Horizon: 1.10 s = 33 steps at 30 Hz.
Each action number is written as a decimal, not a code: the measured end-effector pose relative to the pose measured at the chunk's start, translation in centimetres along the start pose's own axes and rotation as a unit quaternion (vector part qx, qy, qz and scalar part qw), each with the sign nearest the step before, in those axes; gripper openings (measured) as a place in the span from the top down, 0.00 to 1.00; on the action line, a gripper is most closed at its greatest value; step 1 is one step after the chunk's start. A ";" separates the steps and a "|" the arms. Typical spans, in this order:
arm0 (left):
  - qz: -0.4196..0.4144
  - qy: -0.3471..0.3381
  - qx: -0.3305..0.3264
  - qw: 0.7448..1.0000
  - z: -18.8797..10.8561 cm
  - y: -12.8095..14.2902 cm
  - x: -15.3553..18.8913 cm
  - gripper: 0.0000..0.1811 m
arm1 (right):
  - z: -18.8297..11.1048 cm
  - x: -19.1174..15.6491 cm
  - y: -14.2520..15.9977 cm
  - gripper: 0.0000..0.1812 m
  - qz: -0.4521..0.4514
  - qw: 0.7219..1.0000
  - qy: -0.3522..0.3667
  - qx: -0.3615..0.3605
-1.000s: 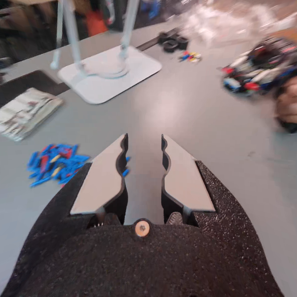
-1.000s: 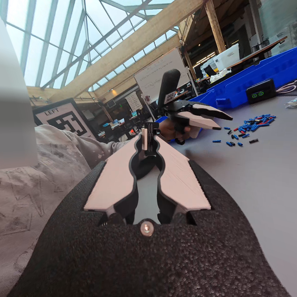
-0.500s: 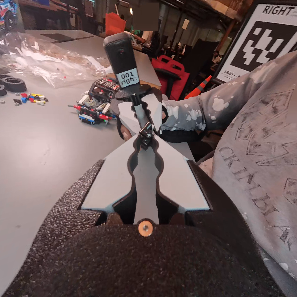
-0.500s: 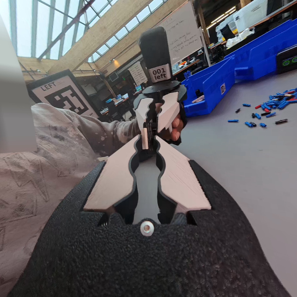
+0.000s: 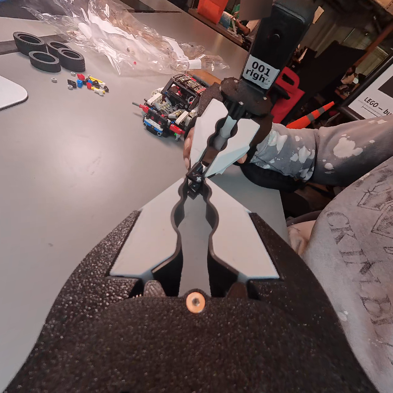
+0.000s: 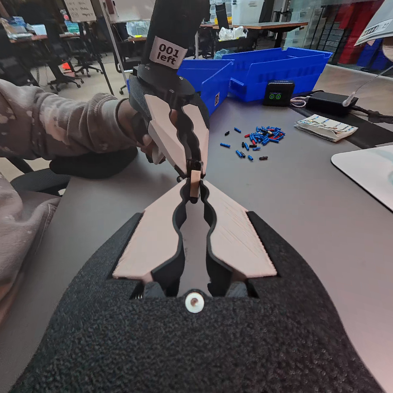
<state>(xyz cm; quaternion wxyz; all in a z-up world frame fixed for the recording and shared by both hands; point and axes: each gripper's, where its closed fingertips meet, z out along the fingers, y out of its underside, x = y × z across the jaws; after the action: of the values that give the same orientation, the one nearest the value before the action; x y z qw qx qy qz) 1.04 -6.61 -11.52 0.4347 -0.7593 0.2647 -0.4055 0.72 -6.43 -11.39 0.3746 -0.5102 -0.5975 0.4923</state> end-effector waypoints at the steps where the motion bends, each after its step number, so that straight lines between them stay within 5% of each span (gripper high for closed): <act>1: -0.001 -0.007 -0.004 1.000 0.1 0.1 -0.2 0.94 | 0.0 0.2 0.1 0.96 -0.009 1.000 0.008 -0.005; 9: -0.103 -0.037 0.009 0.994 0.6 0.5 -2.9 0.94 | 0.6 2.6 1.1 0.96 -0.087 0.988 0.113 -0.054; 13: -0.093 -0.134 0.021 0.986 -1.9 1.0 -7.8 0.95 | -2.6 3.7 -3.6 0.96 -0.084 0.984 0.149 0.044; 14: -0.135 -0.119 0.054 0.982 -3.2 0.3 -8.1 0.95 | -3.9 4.0 -4.7 0.97 -0.106 0.979 0.167 0.053; 17: -0.072 -0.106 0.059 0.990 -2.9 -1.4 -6.0 0.95 | -3.9 4.7 -3.8 0.96 -0.096 0.979 0.175 0.038; 19: -0.071 -0.082 0.068 0.992 -1.8 -2.5 -4.9 0.94 | -4.2 6.7 -3.0 0.96 -0.067 0.978 0.196 0.005; 23: -0.076 -0.070 0.086 0.991 -2.1 -3.1 -5.0 0.94 | -9.5 14.7 -1.4 0.96 -0.031 0.946 0.296 -0.130; 28: -0.111 -0.045 0.107 0.987 -2.0 -2.5 -5.0 0.94 | -12.1 22.5 5.1 0.96 0.119 0.914 0.266 -0.282; 33: -0.108 -0.049 0.083 0.989 -1.5 -1.1 -5.1 0.93 | -12.4 26.3 8.7 0.96 0.123 0.869 0.264 -0.400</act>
<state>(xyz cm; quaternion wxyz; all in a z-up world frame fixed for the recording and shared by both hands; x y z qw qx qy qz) -2.87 -2.92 -12.04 0.4621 -0.7640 0.1248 -0.4326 9.32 21.82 -18.37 0.2192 -0.7966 -0.5545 0.0997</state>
